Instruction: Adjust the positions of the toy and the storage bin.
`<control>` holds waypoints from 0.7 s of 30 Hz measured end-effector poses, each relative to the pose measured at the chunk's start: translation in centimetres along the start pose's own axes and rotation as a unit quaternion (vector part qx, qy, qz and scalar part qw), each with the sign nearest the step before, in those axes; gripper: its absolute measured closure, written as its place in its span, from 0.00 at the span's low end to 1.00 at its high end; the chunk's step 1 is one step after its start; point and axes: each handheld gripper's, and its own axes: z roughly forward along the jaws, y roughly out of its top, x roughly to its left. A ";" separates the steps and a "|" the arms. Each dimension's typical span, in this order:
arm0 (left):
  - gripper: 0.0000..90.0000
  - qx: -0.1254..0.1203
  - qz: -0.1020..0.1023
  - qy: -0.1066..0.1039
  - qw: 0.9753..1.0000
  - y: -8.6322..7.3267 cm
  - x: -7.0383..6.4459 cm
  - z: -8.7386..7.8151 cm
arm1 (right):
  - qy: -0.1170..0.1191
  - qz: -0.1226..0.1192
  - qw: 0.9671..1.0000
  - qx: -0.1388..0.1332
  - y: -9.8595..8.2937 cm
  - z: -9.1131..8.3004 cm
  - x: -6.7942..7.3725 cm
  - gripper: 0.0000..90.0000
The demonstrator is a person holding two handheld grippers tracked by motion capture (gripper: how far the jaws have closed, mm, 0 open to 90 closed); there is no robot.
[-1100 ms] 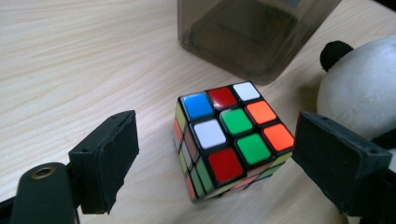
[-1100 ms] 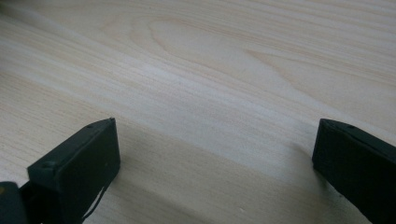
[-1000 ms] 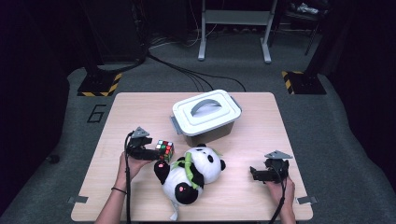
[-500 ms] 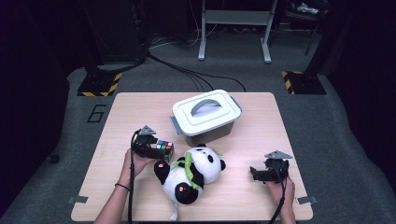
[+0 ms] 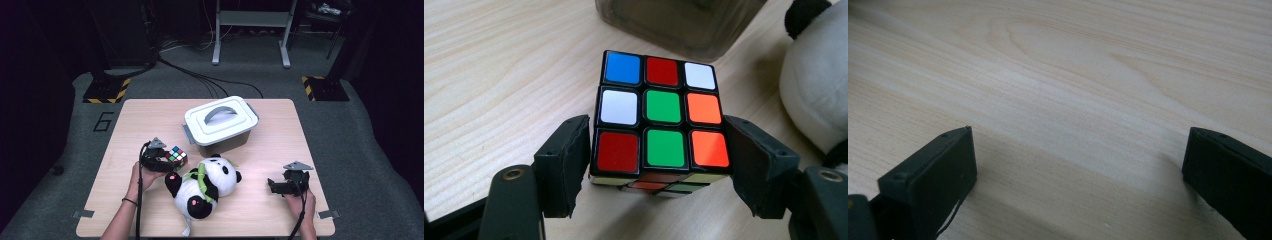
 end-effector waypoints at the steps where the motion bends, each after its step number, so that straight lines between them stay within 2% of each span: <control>1: 0.34 0.001 0.003 0.003 1.000 0.0 0.0 0.1 | 0.000 0.000 1.000 0.000 0.0 0.0 0.0 0.00; 2: 0.34 0.005 0.009 0.007 1.000 -0.1 -0.1 0.5 | 0.000 0.000 1.000 0.000 0.0 0.0 0.0 0.00; 3: 0.35 0.002 0.010 0.003 1.000 -0.2 -0.1 0.7 | 0.000 0.000 1.000 0.000 0.0 0.0 0.0 0.00; 5: 0.35 -0.005 0.009 0.002 1.000 -0.3 0.0 0.8 | 0.000 0.000 1.000 0.000 0.0 0.0 0.0 0.00; 6: 0.38 -0.013 0.016 0.010 1.000 -0.2 0.1 0.7 | 0.000 -0.001 1.000 0.000 0.0 0.0 0.0 0.00; 11: 0.38 -0.018 0.017 0.015 1.000 -0.4 0.2 0.7 | 0.001 -0.002 1.000 0.001 0.0 0.0 0.0 0.00; 16: 0.38 -0.028 0.012 0.019 0.999 -0.9 0.5 0.0 | 0.001 -0.003 1.000 0.002 0.0 0.0 -0.1 0.00; 21: 0.38 -0.046 -0.006 0.033 0.998 -1.3 1.1 -1.6 | 0.001 -0.003 1.000 0.001 0.0 0.0 -0.1 0.00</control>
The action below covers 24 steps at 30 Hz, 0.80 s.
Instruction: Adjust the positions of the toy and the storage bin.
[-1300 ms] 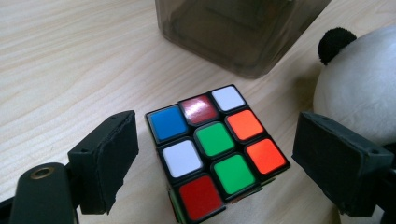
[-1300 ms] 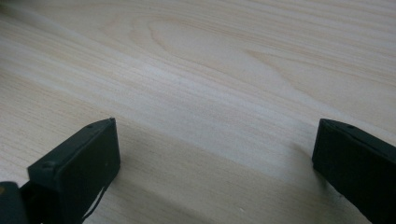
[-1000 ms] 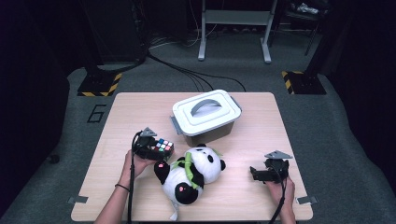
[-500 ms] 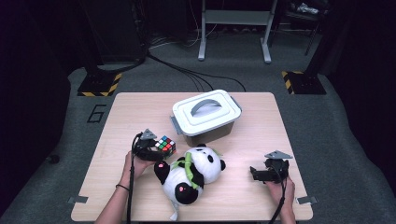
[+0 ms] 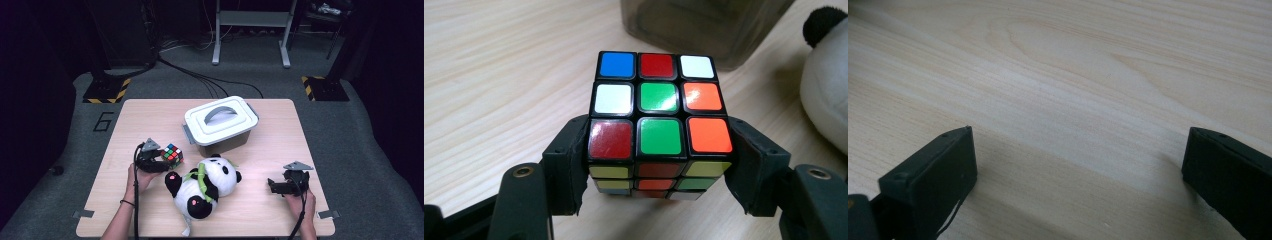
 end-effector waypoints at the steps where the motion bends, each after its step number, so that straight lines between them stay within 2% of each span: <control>1: 0.38 -0.003 -0.003 0.004 1.000 -0.1 0.1 -0.2 | 0.000 0.000 1.000 0.000 0.0 0.0 0.0 0.00; 3: 0.38 -0.003 -0.004 0.009 1.000 -0.1 0.3 -0.7 | 0.000 0.000 1.000 0.000 0.0 0.0 0.0 0.00; 4: 0.38 -0.005 -0.006 0.023 1.000 -0.3 0.7 -1.3 | 0.000 0.000 1.000 0.000 0.0 0.0 0.0 0.00; 5: 0.38 -0.005 -0.006 0.023 1.000 -0.3 0.7 -1.3 | 0.000 0.000 1.000 0.000 0.0 0.0 0.0 0.00; 7: 0.38 -0.011 -0.017 0.039 0.999 -0.8 1.3 -2.3 | 0.000 0.002 1.000 0.000 0.0 0.0 0.0 0.00; 8: 0.38 -0.011 -0.017 0.039 0.999 -0.8 1.3 -2.3 | 0.000 0.002 1.000 0.000 0.0 0.0 0.0 0.00; 11: 0.38 -0.012 -0.027 0.057 0.998 -1.4 2.2 -3.5 | 0.000 0.000 1.000 0.000 0.0 0.0 0.0 0.00; 14: 0.38 -0.012 -0.035 0.063 0.997 -1.8 2.7 -4.0 | 0.000 0.001 1.000 0.000 0.0 0.0 0.0 0.00; 17: 0.38 -0.016 -0.051 0.082 0.995 -2.2 3.6 -5.0 | 0.000 0.003 1.000 0.000 0.0 0.0 0.0 0.00; 22: 0.38 -0.018 -0.070 0.101 0.992 -2.9 4.7 -6.0 | 0.000 0.001 1.000 0.001 0.0 0.0 0.0 0.00; 24: 0.38 -0.023 -0.078 0.114 0.990 -3.2 5.1 -6.3 | 0.000 0.001 1.000 0.001 0.0 0.0 0.0 0.00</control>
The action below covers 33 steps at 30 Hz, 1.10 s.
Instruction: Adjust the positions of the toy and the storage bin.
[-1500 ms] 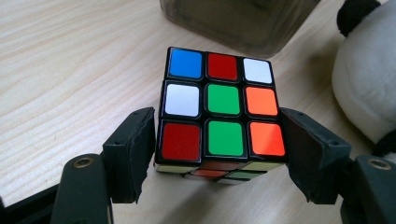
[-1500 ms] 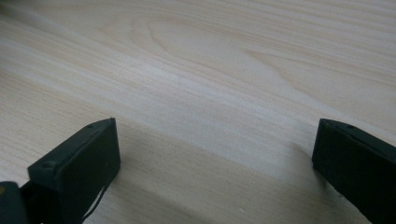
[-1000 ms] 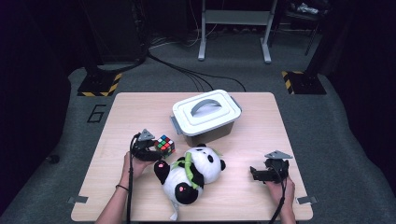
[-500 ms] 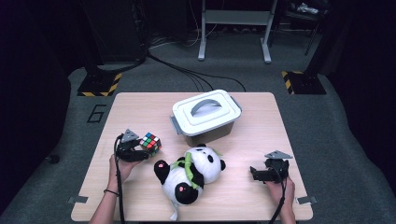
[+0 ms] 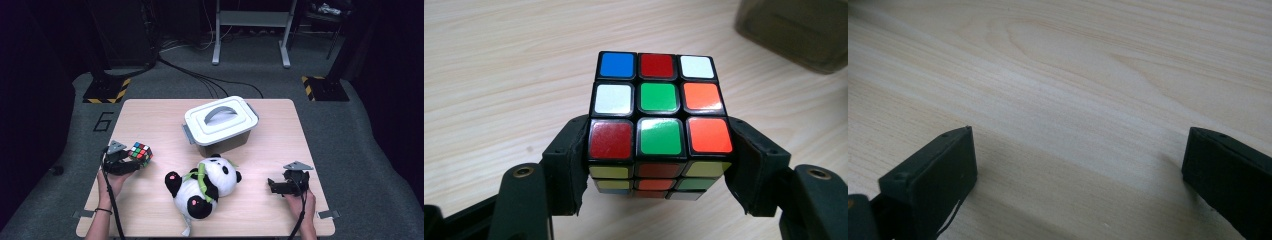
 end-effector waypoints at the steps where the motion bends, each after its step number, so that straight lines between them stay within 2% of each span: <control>1: 0.38 0.000 0.000 0.000 1.000 0.0 0.0 0.0 | 0.000 0.000 1.000 0.000 0.0 0.0 0.0 0.00; 2: 0.38 0.001 -0.009 0.008 1.000 -0.2 0.6 -0.3 | 0.000 0.000 1.000 0.000 0.0 0.0 0.0 0.00; 3: 0.38 0.001 -0.009 0.008 1.000 -0.2 0.6 -0.3 | 0.000 0.000 1.000 0.000 0.0 0.0 0.0 0.00; 6: 0.38 -0.002 -0.028 0.036 0.999 -0.6 1.8 -0.8 | 0.000 0.002 1.000 -0.001 0.0 0.0 0.0 0.01; 7: 0.38 0.003 -0.027 0.038 0.999 -0.7 2.1 -1.0 | 0.000 0.000 1.000 0.000 0.0 0.0 0.0 0.01; 10: 0.38 -0.005 -0.038 0.055 0.998 -1.0 2.9 -1.1 | 0.000 0.004 1.000 -0.001 0.0 0.0 0.1 0.01; 12: 0.38 0.001 -0.041 0.058 0.997 -1.0 3.2 -1.3 | -0.001 0.002 1.000 -0.001 0.0 0.0 0.0 0.01; 13: 0.38 0.000 -0.050 0.071 0.996 -1.2 3.8 -1.3 | 0.000 -0.001 1.000 0.000 0.0 0.0 0.0 0.01; 17: 0.38 0.001 -0.059 0.088 0.994 -1.6 4.7 -1.3 | 0.000 0.001 1.000 0.000 0.0 0.0 0.0 0.01; 24: 0.38 0.006 -0.070 0.107 0.992 -2.1 5.7 -1.1 | -0.001 0.003 1.000 -0.002 0.0 0.0 0.0 0.01; 26: 0.38 0.008 -0.074 0.108 0.991 -2.2 5.9 -0.9 | 0.000 -0.002 1.000 0.000 0.0 0.0 0.0 0.01; 30: 0.38 0.015 -0.076 0.115 0.990 -2.5 6.1 -0.4 | -0.001 0.003 1.000 -0.002 0.0 0.0 0.0 0.01; 33: 0.38 0.012 -0.074 0.116 0.990 -2.6 6.0 -0.3 | -0.001 0.003 1.000 -0.002 0.0 0.0 0.0 0.01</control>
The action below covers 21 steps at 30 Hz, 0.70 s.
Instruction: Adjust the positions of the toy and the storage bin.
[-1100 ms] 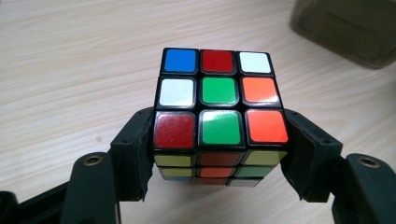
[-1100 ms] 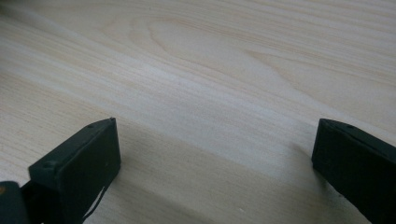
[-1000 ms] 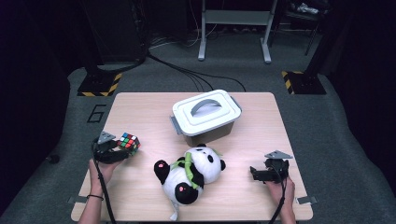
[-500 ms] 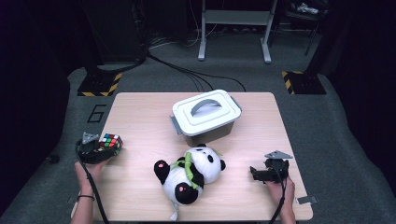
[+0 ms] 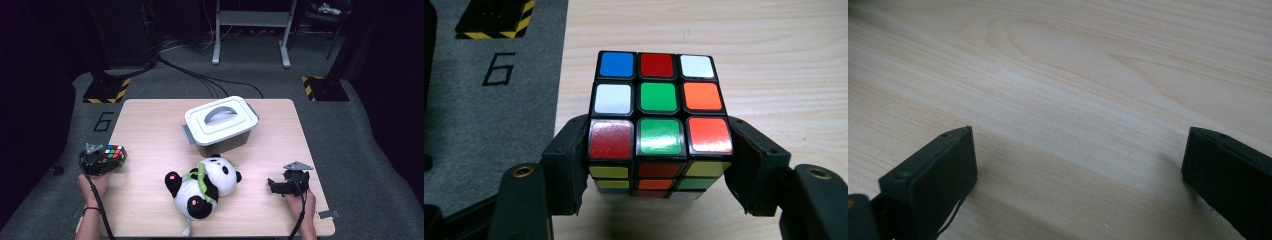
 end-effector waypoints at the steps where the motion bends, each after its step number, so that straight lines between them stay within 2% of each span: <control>1: 0.38 0.000 0.005 0.001 1.000 0.0 0.0 0.0 | 0.000 0.000 1.000 0.000 0.0 0.0 0.0 0.01; 6: 0.37 0.004 0.005 0.005 1.000 0.0 -0.2 -0.1 | 0.000 0.000 1.000 0.000 0.0 0.0 0.0 0.01; 7: 0.28 0.006 0.004 0.009 1.000 0.1 -0.2 -0.2 | 0.000 0.000 1.000 0.000 0.0 0.0 0.0 0.01; 10: 0.19 0.004 -0.005 0.016 1.000 0.2 -0.2 -0.9 | 0.000 0.000 1.000 0.000 0.0 0.0 0.0 0.01; 13: 0.17 -0.004 -0.007 0.018 1.000 0.4 -0.3 -1.7 | 0.000 0.000 1.000 0.000 0.0 0.0 0.0 0.01; 16: 0.16 -0.002 -0.008 0.016 1.000 0.6 -0.4 -2.4 | 0.000 0.000 1.000 0.000 0.0 0.0 0.0 0.01; 18: 0.16 -0.008 -0.002 0.015 1.000 0.7 -0.7 -3.1 | 0.000 0.000 1.000 0.000 0.0 0.0 0.0 0.01; 19: 0.14 -0.005 0.002 0.007 1.000 0.9 -1.1 -3.8 | 0.000 0.000 1.000 0.000 0.0 0.0 0.0 0.01; 21: 0.13 -0.005 0.003 0.006 1.000 0.9 -1.3 -4.1 | 0.000 0.000 1.000 0.000 0.0 0.0 0.0 0.01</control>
